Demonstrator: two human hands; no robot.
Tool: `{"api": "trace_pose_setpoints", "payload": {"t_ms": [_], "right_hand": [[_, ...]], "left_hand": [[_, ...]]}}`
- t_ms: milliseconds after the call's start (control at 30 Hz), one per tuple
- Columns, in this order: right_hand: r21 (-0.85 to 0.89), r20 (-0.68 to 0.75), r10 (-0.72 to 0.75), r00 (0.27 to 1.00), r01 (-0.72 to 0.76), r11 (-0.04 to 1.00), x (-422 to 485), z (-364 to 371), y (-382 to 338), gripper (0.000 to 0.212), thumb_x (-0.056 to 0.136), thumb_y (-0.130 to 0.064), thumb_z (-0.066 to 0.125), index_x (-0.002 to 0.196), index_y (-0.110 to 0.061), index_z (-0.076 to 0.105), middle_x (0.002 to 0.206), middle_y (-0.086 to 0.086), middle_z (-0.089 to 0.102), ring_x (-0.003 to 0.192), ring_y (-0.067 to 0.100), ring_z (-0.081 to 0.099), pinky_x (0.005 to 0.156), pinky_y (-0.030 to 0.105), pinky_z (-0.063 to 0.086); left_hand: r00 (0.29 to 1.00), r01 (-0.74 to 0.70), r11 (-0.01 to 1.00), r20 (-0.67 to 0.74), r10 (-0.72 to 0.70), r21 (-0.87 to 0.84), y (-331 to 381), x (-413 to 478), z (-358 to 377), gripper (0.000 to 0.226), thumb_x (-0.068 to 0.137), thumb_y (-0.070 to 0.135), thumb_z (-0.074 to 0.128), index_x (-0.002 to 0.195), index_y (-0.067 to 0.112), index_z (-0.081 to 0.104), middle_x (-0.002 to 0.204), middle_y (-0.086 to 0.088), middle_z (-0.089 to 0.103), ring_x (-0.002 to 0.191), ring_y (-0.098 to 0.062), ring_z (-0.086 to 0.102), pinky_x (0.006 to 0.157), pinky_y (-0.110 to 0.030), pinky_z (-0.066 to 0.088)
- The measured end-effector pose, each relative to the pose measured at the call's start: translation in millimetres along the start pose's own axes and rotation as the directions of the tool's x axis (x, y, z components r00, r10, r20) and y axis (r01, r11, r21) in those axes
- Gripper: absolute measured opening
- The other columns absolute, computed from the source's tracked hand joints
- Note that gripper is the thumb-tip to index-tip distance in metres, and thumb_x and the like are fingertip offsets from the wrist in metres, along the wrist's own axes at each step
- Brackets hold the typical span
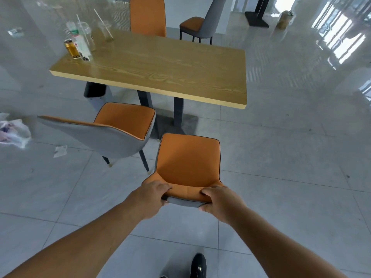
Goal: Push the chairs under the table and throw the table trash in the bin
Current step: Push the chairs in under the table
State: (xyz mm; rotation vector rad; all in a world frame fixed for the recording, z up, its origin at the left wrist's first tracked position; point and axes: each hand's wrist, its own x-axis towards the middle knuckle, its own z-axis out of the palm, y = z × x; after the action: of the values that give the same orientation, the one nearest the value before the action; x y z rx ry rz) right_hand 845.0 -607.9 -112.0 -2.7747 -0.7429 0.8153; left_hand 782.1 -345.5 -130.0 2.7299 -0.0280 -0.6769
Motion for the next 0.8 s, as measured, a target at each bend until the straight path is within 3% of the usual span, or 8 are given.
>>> {"api": "trace_pose_setpoints", "payload": {"t_ms": [100, 300, 500, 600, 667, 733, 800], "right_hand": [[-0.003, 0.000, -0.006, 1.000, 0.006, 1.000, 36.4, -23.3, 8.4, 0.048, 0.091, -0.062, 0.065, 0.132, -0.036, 0.060, 0.123, -0.009, 0.062, 0.113, 0.022, 0.055, 0.095, 0.040, 0.050], [0.004, 0.008, -0.033, 0.999, 0.033, 0.999, 100.8, -66.2, 23.8, 0.045, 0.092, -0.059, 0.066, 0.130, -0.034, 0.060, 0.116, -0.009, 0.060, 0.107, 0.021, 0.057, 0.085, 0.034, 0.047], [-0.045, -0.002, -0.007, 1.000, 0.007, 0.999, 154.5, -107.6, 30.6, 0.041, 0.095, -0.056, 0.063, 0.129, -0.032, 0.060, 0.120, -0.006, 0.063, 0.112, 0.022, 0.057, 0.095, 0.038, 0.051], [-0.171, 0.132, 0.121, 0.984, -0.097, 0.981, 170.6, -116.9, 33.7, 0.044, 0.092, -0.048, 0.068, 0.131, -0.032, 0.057, 0.127, 0.000, 0.061, 0.115, 0.026, 0.056, 0.096, 0.046, 0.053], [-0.256, 0.227, 0.267, 0.937, -0.207, 0.944, 177.7, -114.0, 26.1, 0.051, 0.092, -0.036, 0.068, 0.140, -0.032, 0.051, 0.136, 0.003, 0.055, 0.126, 0.030, 0.050, 0.101, 0.053, 0.051], [-0.325, 0.242, 0.392, 0.888, -0.306, 0.895, 185.1, -108.4, 6.8, 0.065, 0.091, -0.025, 0.071, 0.149, -0.028, 0.042, 0.147, 0.007, 0.049, 0.138, 0.036, 0.040, 0.107, 0.065, 0.043], [-0.383, 0.211, 0.425, 0.880, -0.325, 0.864, 192.6, -103.1, -19.1, 0.069, 0.090, -0.023, 0.069, 0.152, -0.022, 0.039, 0.149, 0.010, 0.048, 0.141, 0.040, 0.037, 0.109, 0.072, 0.033]], "left_hand": [[1.000, -0.006, 1.000, -0.016, 0.006, -0.006, -11.8, 37.4, -20.9, 0.056, 0.102, 0.043, 0.059, 0.154, 0.036, 0.039, 0.154, 0.006, 0.043, 0.138, -0.022, 0.040, 0.112, -0.040, 0.041], [0.999, 0.007, 1.000, 0.043, -0.007, -0.008, -32.0, 107.3, -64.2, 0.058, 0.099, 0.046, 0.062, 0.151, 0.042, 0.039, 0.155, 0.009, 0.041, 0.138, -0.021, 0.040, 0.111, -0.042, 0.041], [1.000, 0.003, 0.998, -0.012, -0.004, -0.060, -40.0, 160.3, -94.0, 0.056, 0.100, 0.043, 0.062, 0.152, 0.039, 0.041, 0.151, 0.007, 0.044, 0.133, -0.020, 0.043, 0.107, -0.040, 0.044], [0.998, -0.040, 0.997, 0.040, 0.043, -0.063, -40.9, 174.5, -103.9, 0.058, 0.095, 0.052, 0.064, 0.148, 0.041, 0.043, 0.145, 0.008, 0.048, 0.127, -0.018, 0.048, 0.102, -0.039, 0.047], [0.995, -0.065, 0.996, 0.070, 0.069, -0.053, -42.9, 175.9, -108.5, 0.061, 0.091, 0.058, 0.064, 0.146, 0.042, 0.043, 0.145, 0.009, 0.048, 0.126, -0.018, 0.049, 0.100, -0.039, 0.048], [0.994, -0.086, 0.996, 0.064, 0.088, -0.031, -54.5, 173.7, -115.5, 0.059, 0.090, 0.059, 0.063, 0.144, 0.041, 0.045, 0.144, 0.010, 0.050, 0.124, -0.016, 0.050, 0.097, -0.037, 0.049], [0.995, -0.085, 0.996, 0.046, 0.084, 0.015, -77.7, 169.8, -126.2, 0.054, 0.090, 0.059, 0.062, 0.139, 0.040, 0.049, 0.138, 0.012, 0.053, 0.120, -0.014, 0.051, 0.090, -0.033, 0.048]]}}
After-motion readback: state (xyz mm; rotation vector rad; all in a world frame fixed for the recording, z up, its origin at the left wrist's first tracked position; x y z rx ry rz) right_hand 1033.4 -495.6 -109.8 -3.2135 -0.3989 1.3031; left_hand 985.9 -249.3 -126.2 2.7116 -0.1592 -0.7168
